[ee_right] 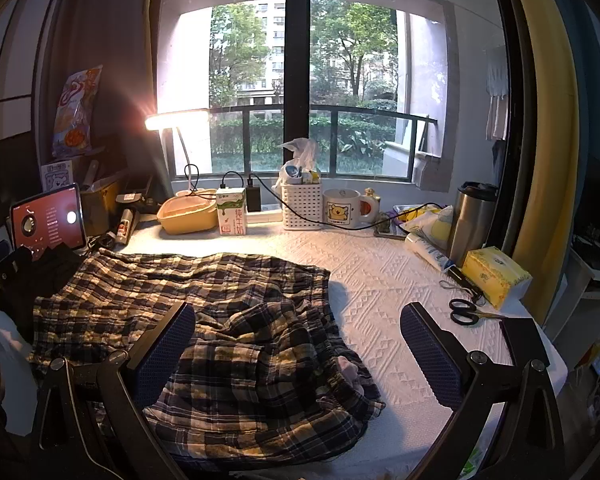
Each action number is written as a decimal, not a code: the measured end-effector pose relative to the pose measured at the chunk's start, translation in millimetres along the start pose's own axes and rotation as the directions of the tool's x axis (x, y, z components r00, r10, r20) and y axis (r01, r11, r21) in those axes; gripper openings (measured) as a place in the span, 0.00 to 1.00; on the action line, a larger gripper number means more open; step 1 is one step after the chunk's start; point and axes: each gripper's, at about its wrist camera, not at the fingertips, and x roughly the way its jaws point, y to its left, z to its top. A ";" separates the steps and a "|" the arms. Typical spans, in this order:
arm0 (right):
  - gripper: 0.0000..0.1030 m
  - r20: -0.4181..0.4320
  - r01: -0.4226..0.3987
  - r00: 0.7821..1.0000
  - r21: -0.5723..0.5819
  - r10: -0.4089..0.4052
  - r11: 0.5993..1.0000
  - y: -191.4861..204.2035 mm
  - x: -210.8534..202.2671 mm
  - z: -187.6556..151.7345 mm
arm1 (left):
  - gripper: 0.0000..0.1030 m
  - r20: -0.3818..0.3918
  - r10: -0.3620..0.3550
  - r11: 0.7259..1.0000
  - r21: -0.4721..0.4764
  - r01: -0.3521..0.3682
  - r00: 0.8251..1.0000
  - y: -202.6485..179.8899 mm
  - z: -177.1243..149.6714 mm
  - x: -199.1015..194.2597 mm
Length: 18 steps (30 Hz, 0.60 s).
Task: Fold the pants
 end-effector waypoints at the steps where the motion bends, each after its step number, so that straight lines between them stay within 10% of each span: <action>1: 1.00 -0.001 -0.001 1.000 -0.002 0.001 1.000 1.5 0.7 -0.1 | 0.99 0.000 0.001 1.000 -0.002 -0.001 1.000 0.2 -0.3 0.2; 11: 1.00 -0.028 -0.009 1.000 -0.022 0.008 1.000 4.6 14.3 -2.4 | 0.99 -0.044 -0.018 0.999 0.035 0.020 0.999 -0.8 1.8 24.1; 18: 1.00 -0.109 -0.053 0.993 -0.012 0.052 0.998 -23.9 71.1 5.3 | 0.99 -0.233 0.105 0.988 0.132 -0.075 0.967 44.7 2.8 110.8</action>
